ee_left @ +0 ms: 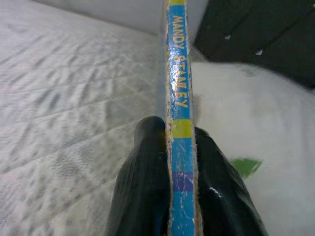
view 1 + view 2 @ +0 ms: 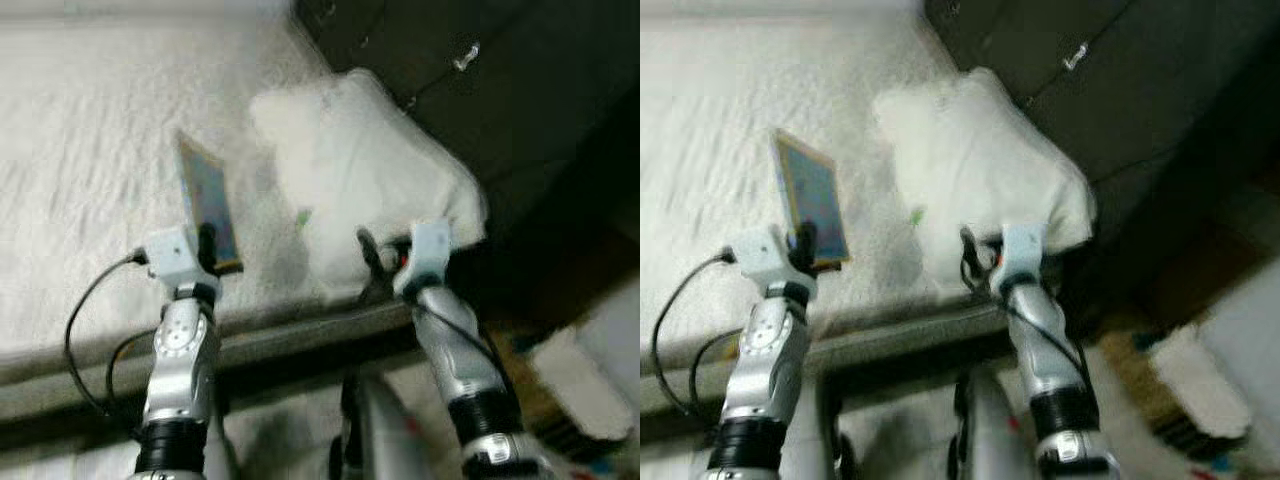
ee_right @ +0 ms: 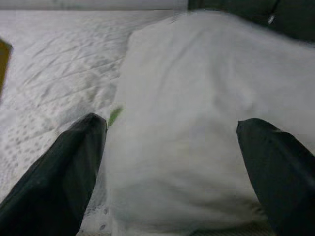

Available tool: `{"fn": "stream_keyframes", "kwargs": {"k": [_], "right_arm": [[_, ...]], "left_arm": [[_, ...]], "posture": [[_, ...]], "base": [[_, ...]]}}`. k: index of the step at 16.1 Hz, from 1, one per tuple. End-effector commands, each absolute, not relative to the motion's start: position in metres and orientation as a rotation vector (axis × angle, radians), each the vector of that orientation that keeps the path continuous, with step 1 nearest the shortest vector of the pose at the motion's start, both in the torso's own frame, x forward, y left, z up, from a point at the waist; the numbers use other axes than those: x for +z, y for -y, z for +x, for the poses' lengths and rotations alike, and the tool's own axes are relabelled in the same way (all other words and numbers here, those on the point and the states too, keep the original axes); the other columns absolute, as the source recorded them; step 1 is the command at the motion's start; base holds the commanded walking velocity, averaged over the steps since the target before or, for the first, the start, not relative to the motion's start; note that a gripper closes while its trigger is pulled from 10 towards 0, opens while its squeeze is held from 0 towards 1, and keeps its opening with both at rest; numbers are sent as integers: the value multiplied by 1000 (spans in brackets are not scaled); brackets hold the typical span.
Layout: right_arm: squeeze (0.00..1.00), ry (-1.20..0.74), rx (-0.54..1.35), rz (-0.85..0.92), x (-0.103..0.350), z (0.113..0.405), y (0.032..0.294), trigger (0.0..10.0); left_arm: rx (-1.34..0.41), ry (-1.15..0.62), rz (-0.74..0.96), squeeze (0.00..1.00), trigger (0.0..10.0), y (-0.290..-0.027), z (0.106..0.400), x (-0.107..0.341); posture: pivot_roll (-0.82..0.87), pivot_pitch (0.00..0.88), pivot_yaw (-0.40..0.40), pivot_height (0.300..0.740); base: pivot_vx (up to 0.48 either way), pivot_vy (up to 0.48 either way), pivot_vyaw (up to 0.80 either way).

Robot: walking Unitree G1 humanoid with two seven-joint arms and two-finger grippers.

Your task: Clean up the room

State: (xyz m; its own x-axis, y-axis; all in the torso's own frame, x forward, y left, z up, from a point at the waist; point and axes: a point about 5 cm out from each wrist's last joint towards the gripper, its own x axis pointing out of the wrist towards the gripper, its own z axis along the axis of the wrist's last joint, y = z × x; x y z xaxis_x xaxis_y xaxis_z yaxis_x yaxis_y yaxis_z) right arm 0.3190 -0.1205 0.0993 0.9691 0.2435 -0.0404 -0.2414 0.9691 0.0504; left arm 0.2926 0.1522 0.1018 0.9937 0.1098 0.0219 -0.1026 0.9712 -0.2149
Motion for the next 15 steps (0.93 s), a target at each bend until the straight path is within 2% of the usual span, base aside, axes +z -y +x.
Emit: {"fn": "stream_keyframes", "kwargs": {"k": [1, 5, 8, 15], "right_arm": [[0, -60, 242, 49, 96, 317, 122, 10000], [0, -63, 241, 49, 96, 317, 123, 10000], [0, -57, 229, 37, 97, 316, 128, 10000], [0, -53, 194, -48, 111, 302, 163, 10000]], "left_arm": [[94, 33, -214, 0, 10000, -149, 292, 102], [111, 29, -242, 0, 10000, -150, 294, 101], [103, -38, -404, 0, 10000, -145, 304, 96], [-6, -228, -523, 0, 10000, -122, 330, 83]], "posture": [[-57, 107, -71, 558], [-57, 112, -77, 558], [-83, 121, -80, 558], [-170, 155, -128, 558]], "base": [[0, 0, 0], [0, 0, 0], [0, 0, 0], [0, 0, 0]]}}
